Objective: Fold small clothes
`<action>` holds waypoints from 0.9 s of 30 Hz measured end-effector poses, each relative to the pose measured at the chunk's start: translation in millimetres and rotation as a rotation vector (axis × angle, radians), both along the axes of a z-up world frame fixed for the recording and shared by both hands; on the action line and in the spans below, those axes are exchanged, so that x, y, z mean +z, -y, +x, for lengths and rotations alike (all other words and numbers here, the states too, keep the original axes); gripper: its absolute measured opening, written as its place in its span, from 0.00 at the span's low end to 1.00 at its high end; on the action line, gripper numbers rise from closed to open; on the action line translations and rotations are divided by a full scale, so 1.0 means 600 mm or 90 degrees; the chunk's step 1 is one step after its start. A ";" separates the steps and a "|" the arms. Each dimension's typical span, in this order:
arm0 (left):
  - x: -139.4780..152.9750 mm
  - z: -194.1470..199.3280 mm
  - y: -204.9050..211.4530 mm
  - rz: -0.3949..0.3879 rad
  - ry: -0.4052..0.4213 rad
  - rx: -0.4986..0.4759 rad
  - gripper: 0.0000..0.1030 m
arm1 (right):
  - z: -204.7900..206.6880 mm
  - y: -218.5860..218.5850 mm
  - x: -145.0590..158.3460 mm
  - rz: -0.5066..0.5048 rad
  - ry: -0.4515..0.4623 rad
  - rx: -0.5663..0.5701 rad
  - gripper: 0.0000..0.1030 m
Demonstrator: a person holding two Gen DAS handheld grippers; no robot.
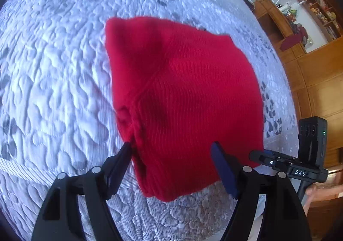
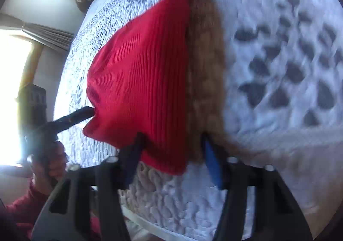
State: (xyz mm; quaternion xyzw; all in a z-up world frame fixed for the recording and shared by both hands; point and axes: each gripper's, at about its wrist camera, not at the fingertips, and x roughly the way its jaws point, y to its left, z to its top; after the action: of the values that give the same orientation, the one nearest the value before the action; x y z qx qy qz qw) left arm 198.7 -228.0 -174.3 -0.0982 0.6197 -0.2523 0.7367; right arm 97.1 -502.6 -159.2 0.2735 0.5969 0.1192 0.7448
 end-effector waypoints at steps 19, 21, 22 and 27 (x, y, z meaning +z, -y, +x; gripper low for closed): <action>-0.022 -0.043 0.018 0.113 0.055 -0.010 0.34 | -0.035 -0.034 -0.002 -0.036 -0.012 -0.018 0.16; -0.027 -0.042 0.018 0.115 0.059 -0.009 0.37 | -0.037 -0.037 -0.014 -0.034 -0.015 -0.022 0.16; -0.028 -0.043 0.017 0.112 0.059 -0.006 0.37 | -0.039 -0.037 -0.018 -0.030 -0.015 -0.027 0.16; -0.033 -0.046 0.020 0.107 0.074 0.000 0.38 | -0.045 -0.042 -0.017 -0.038 -0.012 -0.038 0.16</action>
State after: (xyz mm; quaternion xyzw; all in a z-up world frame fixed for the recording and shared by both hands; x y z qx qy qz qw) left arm 171.2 -240.2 -194.2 -0.0212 0.5947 -0.2049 0.7771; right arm 70.0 -477.1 -169.2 0.2696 0.5987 0.0766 0.7503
